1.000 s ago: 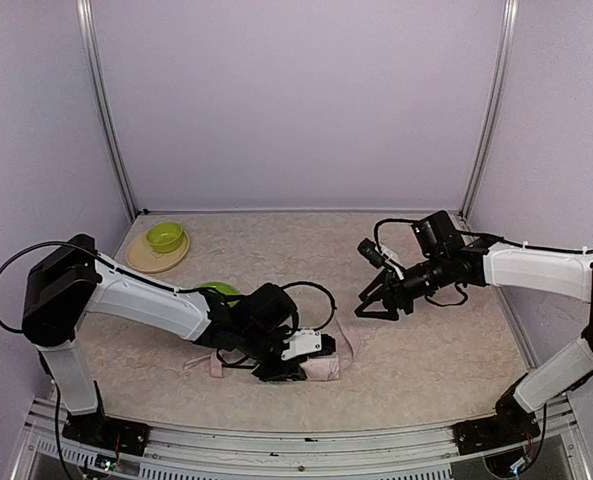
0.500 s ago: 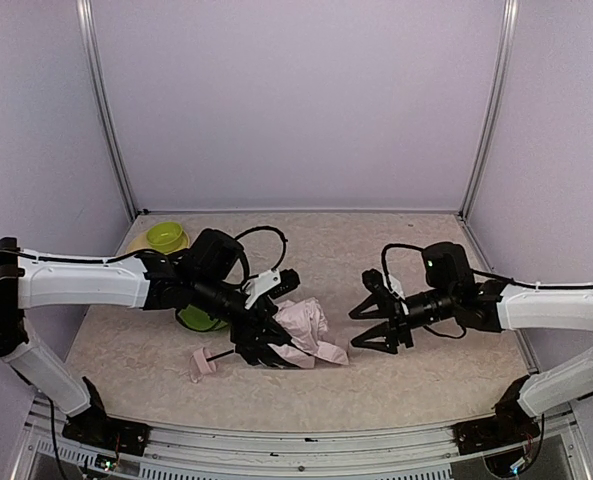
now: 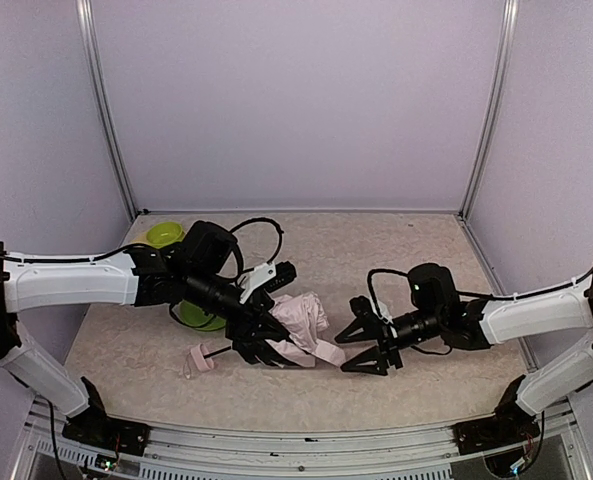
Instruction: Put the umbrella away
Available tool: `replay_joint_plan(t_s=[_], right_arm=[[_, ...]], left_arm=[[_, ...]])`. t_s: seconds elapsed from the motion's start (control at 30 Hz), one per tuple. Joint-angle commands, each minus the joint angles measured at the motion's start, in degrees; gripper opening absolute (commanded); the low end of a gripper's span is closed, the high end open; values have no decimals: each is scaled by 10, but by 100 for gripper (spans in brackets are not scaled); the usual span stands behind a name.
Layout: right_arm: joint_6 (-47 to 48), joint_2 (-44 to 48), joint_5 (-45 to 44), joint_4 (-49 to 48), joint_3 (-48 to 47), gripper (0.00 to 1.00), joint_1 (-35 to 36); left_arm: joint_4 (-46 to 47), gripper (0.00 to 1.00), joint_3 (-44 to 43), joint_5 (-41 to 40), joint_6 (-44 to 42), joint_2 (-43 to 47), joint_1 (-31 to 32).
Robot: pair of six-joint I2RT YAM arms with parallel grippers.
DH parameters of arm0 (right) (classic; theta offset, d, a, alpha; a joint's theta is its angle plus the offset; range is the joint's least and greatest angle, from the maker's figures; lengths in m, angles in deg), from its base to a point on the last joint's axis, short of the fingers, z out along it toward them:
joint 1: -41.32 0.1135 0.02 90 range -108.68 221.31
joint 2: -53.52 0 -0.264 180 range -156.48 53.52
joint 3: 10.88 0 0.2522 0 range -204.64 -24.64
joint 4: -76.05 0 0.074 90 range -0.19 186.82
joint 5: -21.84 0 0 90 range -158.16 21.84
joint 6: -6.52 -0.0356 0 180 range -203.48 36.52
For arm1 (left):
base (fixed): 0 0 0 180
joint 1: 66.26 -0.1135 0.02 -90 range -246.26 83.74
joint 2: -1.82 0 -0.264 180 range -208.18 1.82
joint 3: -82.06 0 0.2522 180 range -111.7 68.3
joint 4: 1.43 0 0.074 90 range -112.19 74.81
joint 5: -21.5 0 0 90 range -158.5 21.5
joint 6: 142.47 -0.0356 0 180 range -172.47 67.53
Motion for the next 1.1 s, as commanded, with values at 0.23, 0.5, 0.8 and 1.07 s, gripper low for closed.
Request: replay_joint_plan(t_s=[0.23, 0.5, 0.8, 1.07], right_arm=[[-23, -106, 39, -67, -16, 37, 58], [-47, -38, 155, -20, -24, 0, 92], [-210, 31, 194, -153, -89, 0, 68], [-338, 16, 81, -233, -82, 0, -12]], left_arm=[[34, 0, -3, 6, 19, 26, -14], [35, 0, 10, -51, 56, -9, -47], [7, 0, -20, -138, 22, -130, 14], [15, 0, -32, -91, -2, -217, 56]])
